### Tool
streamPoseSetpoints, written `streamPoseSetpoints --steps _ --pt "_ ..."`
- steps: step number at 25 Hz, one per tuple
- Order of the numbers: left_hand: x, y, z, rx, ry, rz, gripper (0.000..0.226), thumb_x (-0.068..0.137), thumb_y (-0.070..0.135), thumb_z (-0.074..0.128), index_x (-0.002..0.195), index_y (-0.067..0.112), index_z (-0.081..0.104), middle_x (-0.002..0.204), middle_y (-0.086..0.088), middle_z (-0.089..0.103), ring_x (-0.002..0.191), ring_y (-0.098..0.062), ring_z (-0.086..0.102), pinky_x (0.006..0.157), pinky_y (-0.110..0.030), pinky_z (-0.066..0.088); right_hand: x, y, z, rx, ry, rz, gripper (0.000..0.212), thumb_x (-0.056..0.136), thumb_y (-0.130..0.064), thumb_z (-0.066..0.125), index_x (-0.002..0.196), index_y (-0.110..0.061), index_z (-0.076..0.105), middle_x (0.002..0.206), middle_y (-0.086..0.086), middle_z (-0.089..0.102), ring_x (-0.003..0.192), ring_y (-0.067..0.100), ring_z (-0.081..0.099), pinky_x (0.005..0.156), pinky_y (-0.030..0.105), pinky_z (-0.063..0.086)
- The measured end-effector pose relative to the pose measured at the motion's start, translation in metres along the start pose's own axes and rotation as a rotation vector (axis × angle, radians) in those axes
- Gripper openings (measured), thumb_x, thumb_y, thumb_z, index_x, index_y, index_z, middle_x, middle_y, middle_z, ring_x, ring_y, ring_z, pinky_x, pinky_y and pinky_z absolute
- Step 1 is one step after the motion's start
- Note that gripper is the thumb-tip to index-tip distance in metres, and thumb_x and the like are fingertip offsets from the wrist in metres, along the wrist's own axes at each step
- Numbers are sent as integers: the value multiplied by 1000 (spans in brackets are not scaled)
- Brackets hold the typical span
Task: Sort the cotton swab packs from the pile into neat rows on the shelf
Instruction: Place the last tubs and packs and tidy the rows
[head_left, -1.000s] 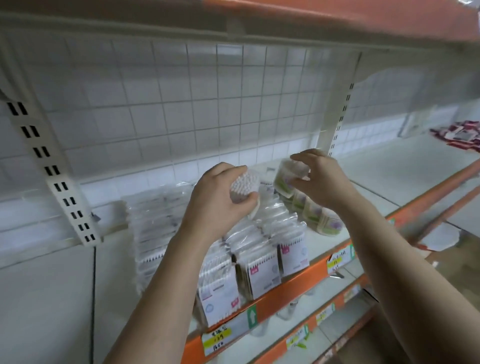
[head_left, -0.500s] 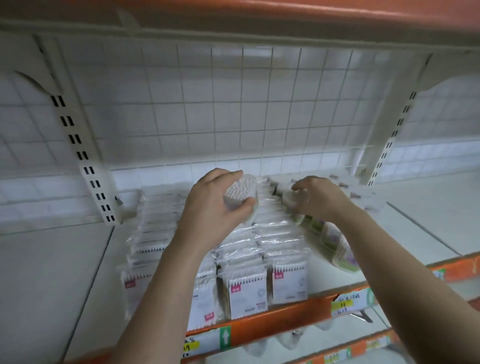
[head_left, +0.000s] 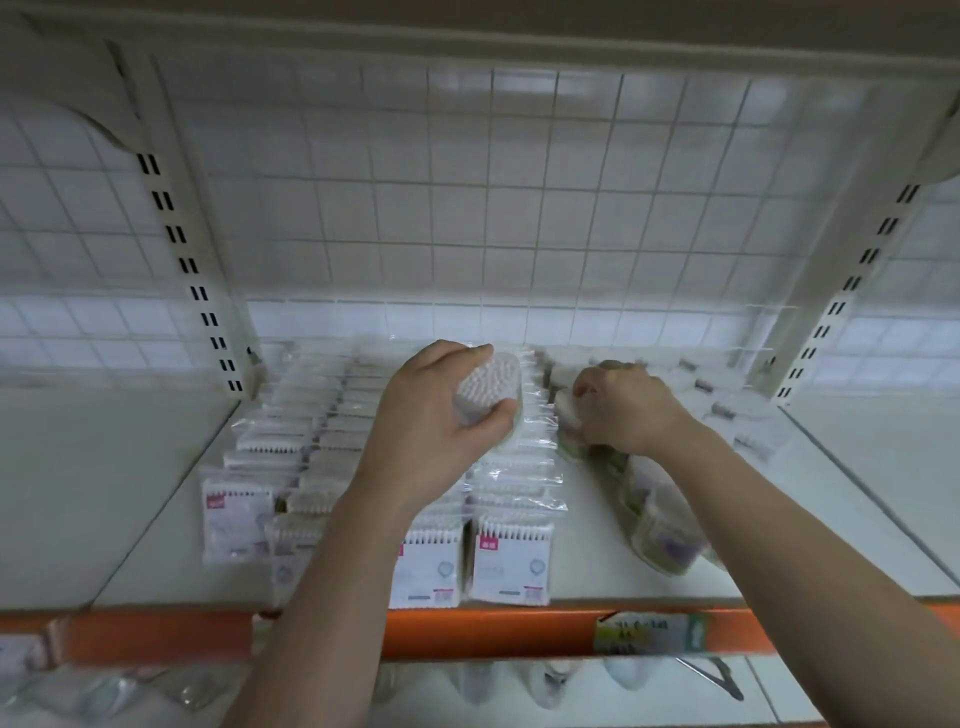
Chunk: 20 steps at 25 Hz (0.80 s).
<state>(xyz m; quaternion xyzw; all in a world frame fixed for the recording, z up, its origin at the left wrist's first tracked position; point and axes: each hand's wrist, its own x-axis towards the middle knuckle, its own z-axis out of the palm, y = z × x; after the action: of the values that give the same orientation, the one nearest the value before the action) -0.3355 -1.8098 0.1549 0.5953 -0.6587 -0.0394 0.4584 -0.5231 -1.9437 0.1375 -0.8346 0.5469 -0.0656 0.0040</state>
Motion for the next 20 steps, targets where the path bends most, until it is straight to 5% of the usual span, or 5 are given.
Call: streamPoseSetpoints --steps 6,14,20 --pt "-4 15 16 -20 24 -15 57 75 47 63 125 20 61 115 17 56 102 3 52 92 -23 46 4 10 0 18 19 -79 35 75 -23 68 109 -22 62 110 2 56 100 23 54 76 30 44" --pt "3 31 40 -86 -38 -22 50 78 40 73 124 24 61 107 19 56 98 3 54 82 -19 48 -8 36 -4 230 68 -156 34 83 -20 64 117 -15 63 119 5 58 109 22 54 88 30 43" --pt "11 38 69 0 -217 13 57 78 40 73 129 21 57 121 12 55 110 -4 52 96 -23 42 -38 69 -13 368 182 -68 27 87 -20 59 114 -19 65 116 4 60 102 20 56 81 27 41"
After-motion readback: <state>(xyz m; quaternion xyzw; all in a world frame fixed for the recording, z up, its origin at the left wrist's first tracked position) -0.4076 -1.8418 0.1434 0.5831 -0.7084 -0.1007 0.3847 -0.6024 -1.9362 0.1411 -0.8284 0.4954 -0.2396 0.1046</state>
